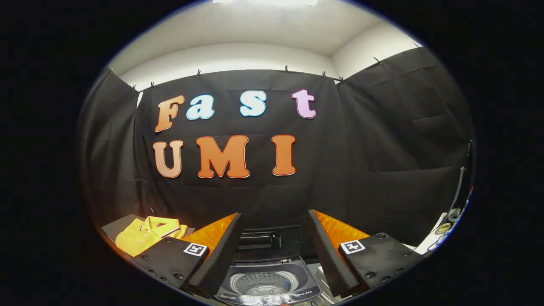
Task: Put the clothes into the washing machine and then close the washing machine lid.
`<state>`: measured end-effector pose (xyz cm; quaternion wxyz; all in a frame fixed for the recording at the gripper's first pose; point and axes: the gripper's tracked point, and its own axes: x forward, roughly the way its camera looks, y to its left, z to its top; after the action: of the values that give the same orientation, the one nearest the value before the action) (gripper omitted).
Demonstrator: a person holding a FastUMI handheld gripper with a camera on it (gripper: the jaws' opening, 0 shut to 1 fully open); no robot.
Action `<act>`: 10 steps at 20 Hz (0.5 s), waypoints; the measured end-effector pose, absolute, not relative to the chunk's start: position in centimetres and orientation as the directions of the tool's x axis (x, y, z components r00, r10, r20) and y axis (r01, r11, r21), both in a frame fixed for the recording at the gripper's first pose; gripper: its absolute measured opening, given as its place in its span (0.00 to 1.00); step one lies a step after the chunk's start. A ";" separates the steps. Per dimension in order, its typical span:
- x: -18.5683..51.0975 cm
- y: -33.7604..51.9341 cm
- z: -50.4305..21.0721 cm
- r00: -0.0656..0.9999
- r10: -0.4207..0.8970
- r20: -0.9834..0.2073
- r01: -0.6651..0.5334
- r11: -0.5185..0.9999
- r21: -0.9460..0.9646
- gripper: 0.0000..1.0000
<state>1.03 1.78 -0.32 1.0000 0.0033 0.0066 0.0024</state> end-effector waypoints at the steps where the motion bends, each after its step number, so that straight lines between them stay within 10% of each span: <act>1: 1.2 1.9 -0.4 1.000 0.007 -0.013 -0.007 1.000 0.005 0.98; 10: 2.3 4.3 0.0 0.999 0.027 -0.023 -0.027 1.000 0.005 0.98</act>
<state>2.32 4.31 0.03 0.9998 0.0025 0.0118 0.0137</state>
